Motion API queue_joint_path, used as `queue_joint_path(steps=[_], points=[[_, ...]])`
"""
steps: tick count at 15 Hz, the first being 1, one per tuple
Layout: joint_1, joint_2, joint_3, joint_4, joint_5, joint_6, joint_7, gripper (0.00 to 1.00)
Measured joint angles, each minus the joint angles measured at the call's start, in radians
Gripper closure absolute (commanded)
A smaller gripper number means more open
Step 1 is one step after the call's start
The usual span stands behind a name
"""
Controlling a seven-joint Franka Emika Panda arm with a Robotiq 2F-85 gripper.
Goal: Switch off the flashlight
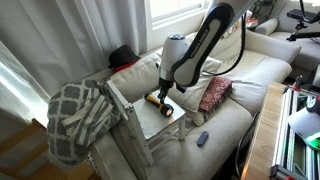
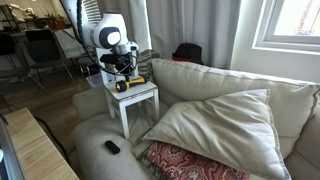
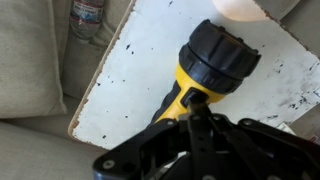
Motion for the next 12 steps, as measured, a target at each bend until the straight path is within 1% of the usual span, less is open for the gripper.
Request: queue_joint_path(steps=[7, 12], points=[[0.007, 0.003, -0.007, 0.004, -0.002, -0.006, 0.0, 1.0], [0.031, 0.007, -0.027, 0.032, -0.007, -0.075, 0.0, 1.0]])
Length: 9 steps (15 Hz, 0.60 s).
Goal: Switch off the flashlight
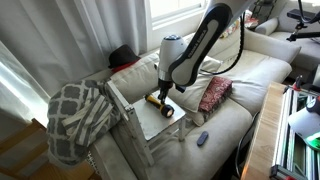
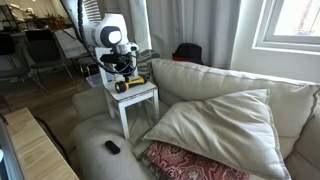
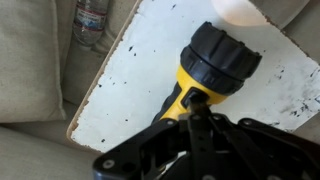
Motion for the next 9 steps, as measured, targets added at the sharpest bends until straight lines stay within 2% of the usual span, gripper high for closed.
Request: queue_joint_path(steps=[5, 9], points=[[0.006, 0.012, -0.005, 0.023, 0.0, -0.011, 0.005, 1.0], [0.03, 0.014, -0.033, 0.013, 0.0, 0.035, 0.071, 1.0]])
